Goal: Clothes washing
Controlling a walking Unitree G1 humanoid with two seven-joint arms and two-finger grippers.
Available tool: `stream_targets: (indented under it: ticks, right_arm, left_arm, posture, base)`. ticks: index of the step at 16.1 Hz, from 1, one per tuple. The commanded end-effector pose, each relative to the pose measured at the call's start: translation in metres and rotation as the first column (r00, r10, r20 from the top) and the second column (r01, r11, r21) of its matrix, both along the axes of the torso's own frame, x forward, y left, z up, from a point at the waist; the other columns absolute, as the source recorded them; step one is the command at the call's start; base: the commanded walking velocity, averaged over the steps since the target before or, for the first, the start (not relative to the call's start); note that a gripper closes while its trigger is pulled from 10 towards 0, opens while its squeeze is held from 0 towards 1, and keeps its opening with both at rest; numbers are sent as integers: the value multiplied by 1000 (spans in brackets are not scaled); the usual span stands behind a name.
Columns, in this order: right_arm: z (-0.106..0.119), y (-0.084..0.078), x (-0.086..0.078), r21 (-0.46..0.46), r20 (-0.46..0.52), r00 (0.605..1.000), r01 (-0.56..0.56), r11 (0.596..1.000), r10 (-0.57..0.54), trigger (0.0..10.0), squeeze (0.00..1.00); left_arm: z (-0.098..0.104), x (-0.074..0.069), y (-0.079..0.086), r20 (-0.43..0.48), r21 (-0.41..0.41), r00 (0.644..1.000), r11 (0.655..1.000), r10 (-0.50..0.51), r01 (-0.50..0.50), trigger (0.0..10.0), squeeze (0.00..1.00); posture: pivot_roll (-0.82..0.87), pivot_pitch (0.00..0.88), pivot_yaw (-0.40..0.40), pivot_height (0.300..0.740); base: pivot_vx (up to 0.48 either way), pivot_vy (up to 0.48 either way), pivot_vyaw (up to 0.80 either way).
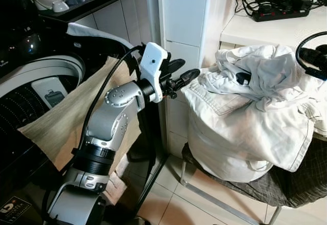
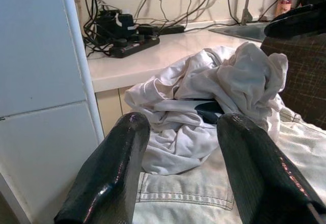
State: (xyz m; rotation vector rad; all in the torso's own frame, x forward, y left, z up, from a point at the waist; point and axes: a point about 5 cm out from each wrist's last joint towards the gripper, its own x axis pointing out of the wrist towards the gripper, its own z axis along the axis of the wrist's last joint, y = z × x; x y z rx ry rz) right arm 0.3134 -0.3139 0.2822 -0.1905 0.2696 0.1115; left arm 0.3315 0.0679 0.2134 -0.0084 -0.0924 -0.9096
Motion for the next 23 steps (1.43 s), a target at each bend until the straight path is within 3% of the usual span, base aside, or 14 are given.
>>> stream_targets:
  ticks: [1, 6, 8, 9, 12, 16, 17, 18, 23]
  right_arm:
    - [4, 3, 3, 17, 21, 999, -25, 1000, 25, 10000, 1000]
    - [3, 3, 4, 19, 19, 1000, -23, 1000, 23, 10000, 1000]
    - [-18, -3, 19, -9, -36, 999, 22, 1000, -22, 10000, 1000]
    - [-35, -4, 28, -11, -83, 996, 34, 999, -35, 10000, 0]
    - [-65, -7, 38, -99, -148, 985, 71, 993, -85, 10000, 0]
    - [-83, -3, 48, -157, -150, 986, 48, 986, -72, 10000, 0]
    - [-83, -3, 49, -158, -145, 987, 50, 986, -74, 2980, 0]
    - [-84, -3, 50, -125, -144, 987, 52, 991, -70, 0, 0]
    - [-87, -3, 51, -21, -153, 986, 64, 998, -67, 0, 0]
  left_arm:
    - [0, -3, 1, 9, 23, 1000, 1000, -10, 10, 10000, 0]
    - [1, -3, 1, 9, 24, 1000, 1000, -14, 14, 10000, 0]
    - [2, -13, -5, -20, 6, 990, 990, -142, 142, 10000, 0]
    - [2, -24, -9, -32, 9, 967, 968, -251, 251, 10000, 0]
    - [1, -31, -10, -37, 19, 954, 955, -297, 298, 10000, 0]
    - [1, -33, -7, -50, 39, 960, 960, -275, 277, 10000, 0]
    - [1, -32, -6, -49, 41, 963, 962, -266, 268, 10000, 0]
    - [1, -32, -5, -48, 43, 965, 965, -258, 260, 10000, 0]
    - [0, -31, -6, -49, 69, 967, 965, -250, 253, 10000, 0]
  posture:
    - [-144, 0, 102, 740]
    - [-143, 0, 102, 740]
    - [-143, 0, 113, 740]
    - [-141, 0, 112, 740]
    - [-116, 0, 100, 740]
    - [-89, 0, 87, 740]
    - [-89, 0, 87, 740]
    - [-83, 0, 83, 740]
    - [-89, 0, 90, 740]
  base:
    - [0, 0, 0]
    - [0, 0, 0]
    - [0, 0, 0]
    - [0, 0, 0]
    - [0, 0, 0]
    - [0, 0, 0]
    - [0, 0, 0]
    - [0, 0, 0]
    - [0, 0, 0]
